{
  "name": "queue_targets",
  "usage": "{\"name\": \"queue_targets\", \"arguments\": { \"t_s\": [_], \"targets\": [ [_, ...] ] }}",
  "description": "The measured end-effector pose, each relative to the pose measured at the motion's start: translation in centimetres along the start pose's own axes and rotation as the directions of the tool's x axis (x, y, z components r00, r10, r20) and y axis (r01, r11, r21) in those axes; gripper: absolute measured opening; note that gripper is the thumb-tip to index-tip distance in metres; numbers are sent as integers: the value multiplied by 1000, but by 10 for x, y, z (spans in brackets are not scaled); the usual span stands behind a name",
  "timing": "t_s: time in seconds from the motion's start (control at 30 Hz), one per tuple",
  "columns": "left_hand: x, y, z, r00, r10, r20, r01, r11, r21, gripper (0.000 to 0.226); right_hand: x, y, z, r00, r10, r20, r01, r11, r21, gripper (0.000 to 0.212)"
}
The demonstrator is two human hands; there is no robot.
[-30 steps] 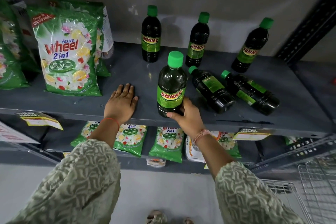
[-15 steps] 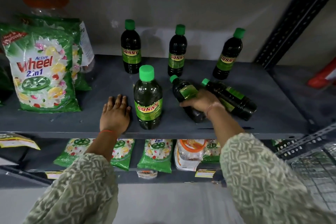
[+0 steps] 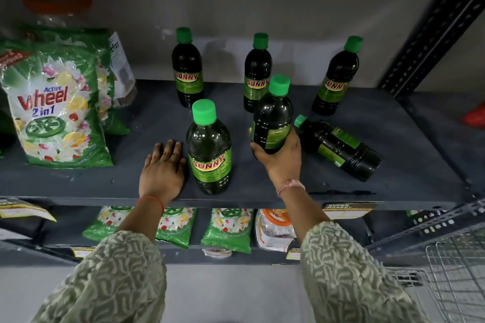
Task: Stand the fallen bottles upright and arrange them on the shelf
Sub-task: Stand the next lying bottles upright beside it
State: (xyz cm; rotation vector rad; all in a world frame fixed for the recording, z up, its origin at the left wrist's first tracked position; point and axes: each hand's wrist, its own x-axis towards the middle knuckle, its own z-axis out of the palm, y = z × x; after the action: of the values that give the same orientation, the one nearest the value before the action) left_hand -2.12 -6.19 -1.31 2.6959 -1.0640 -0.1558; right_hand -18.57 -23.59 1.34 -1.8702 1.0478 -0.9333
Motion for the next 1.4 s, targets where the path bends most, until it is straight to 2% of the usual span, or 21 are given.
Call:
{"name": "queue_targets", "arguments": {
  "t_s": [0.13,0.2,0.23,0.3,0.4,0.47,0.53,0.6,0.7,0.77,0.83,0.9,0.97,1.03,1.07,1.1,1.17,1.23,1.3,1.37,1.4],
  "targets": [
    [0,0,-1,1000,-3,9,3,1000,0,52,-5,-2,-4,1000,-23,16,21,993,114,105],
    [0,1,-2,1000,-6,14,6,1000,-3,52,-5,-4,2,1000,-9,-16,10,1000,28,116],
    [-1,1,-2,1000,-9,14,9,1000,-10,52,-4,-4,5,999,-14,-39,13,1000,-21,116],
    [-1,1,-2,1000,-9,19,9,1000,-8,52,-2,-6,6,999,-25,-43,24,1000,-8,106],
    [0,0,-1,1000,-1,30,0,1000,26,53,0,4,-5,991,8,135,-25,991,130,85],
    [0,-1,-1,999,-5,34,4,1000,31,53,1,11,-13,973,19,232,-71,973,220,88],
    [0,0,-1,999,-7,31,6,1000,29,53,0,11,-12,975,10,221,-47,985,165,105],
    [0,1,-2,999,-11,33,10,1000,17,53,-3,5,-5,990,-11,138,11,1000,1,111],
    [-1,1,-2,999,-15,34,15,1000,9,53,-4,4,1,998,-41,50,43,998,-36,83],
    [0,1,-3,1000,-8,30,8,1000,4,52,-3,8,-5,997,-10,79,5,998,61,62],
    [0,1,-3,1000,-3,24,3,1000,-4,51,-3,12,-15,989,38,145,-59,988,141,52],
    [-1,2,-3,1000,-5,17,5,1000,-16,51,-2,15,-20,976,68,204,-117,965,236,60],
    [-1,3,-3,1000,-11,15,11,1000,-21,51,-3,15,-17,976,69,208,-128,949,287,85],
    [0,2,-3,1000,-6,10,7,1000,-13,51,-4,11,-6,987,22,158,-31,998,57,108],
    [0,2,-3,1000,-4,12,4,1000,-9,51,-5,8,-1,992,2,122,5,998,-62,112],
    [-1,2,-3,1000,-4,17,4,1000,-5,51,-6,4,2,997,-4,78,12,994,-112,108],
    [-1,3,-4,1000,-7,26,7,1000,0,52,-3,0,3,1000,5,24,-3,999,-54,87],
    [-2,3,-4,999,-14,33,14,1000,0,52,2,5,-4,997,0,83,-3,1000,27,62],
    [-2,3,-4,999,-16,31,16,1000,-4,53,7,13,-16,970,39,238,-71,989,130,47],
    [-2,3,-3,999,-17,28,17,1000,-8,53,10,21,-27,914,41,403,-119,978,171,56],
    [-2,4,-4,1000,-17,26,17,1000,-10,53,13,24,-29,885,35,464,-134,974,182,68]
  ]
}}
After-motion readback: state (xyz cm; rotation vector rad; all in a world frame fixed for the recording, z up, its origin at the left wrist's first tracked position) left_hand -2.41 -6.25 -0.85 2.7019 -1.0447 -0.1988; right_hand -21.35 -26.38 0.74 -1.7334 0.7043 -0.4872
